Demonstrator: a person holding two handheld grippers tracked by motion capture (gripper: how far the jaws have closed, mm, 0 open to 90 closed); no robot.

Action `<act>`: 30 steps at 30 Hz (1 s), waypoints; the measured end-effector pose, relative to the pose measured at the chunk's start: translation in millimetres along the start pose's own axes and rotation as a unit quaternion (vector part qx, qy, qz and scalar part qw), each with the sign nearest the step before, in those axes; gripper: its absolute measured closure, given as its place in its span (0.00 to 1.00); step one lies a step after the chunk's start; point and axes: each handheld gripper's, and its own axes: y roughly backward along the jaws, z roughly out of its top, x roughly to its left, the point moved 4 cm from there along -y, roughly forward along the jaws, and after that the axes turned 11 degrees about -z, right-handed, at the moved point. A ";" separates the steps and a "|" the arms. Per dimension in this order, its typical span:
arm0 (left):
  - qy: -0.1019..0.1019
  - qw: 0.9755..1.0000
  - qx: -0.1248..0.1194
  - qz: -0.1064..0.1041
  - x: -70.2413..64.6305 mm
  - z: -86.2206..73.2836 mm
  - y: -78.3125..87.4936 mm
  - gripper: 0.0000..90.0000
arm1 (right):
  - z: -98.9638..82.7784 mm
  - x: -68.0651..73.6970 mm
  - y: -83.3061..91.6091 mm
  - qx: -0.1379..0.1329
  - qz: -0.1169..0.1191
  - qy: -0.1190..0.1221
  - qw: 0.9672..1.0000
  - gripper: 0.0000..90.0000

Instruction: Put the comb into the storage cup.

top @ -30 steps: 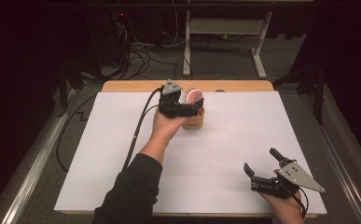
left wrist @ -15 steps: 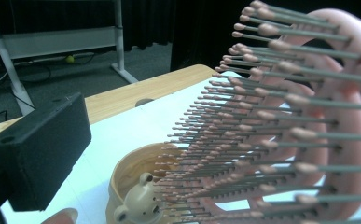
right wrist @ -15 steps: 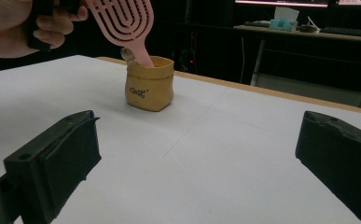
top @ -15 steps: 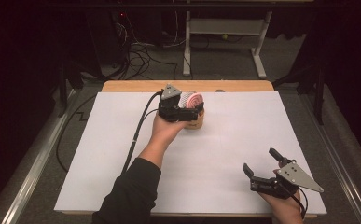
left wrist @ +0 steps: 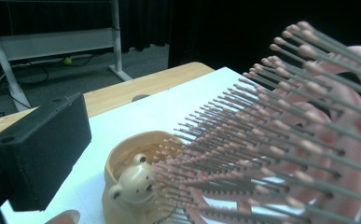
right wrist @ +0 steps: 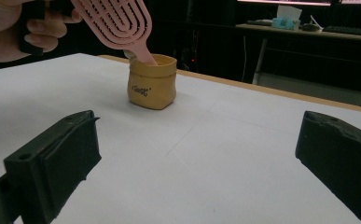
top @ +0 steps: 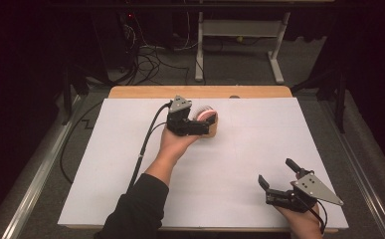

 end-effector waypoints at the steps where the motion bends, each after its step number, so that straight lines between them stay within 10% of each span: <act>1: 0.000 1.000 0.000 0.000 -0.4 -0.1 0.4 0.00 | -0.2 0.2 -0.1 0.001 0.000 0.001 1.000 0.00; 30: -0.011 1.000 0.017 -0.005 -11.8 -10.7 -2.2 0.00 | -1.8 0.8 -1.0 0.004 0.000 0.000 1.000 0.00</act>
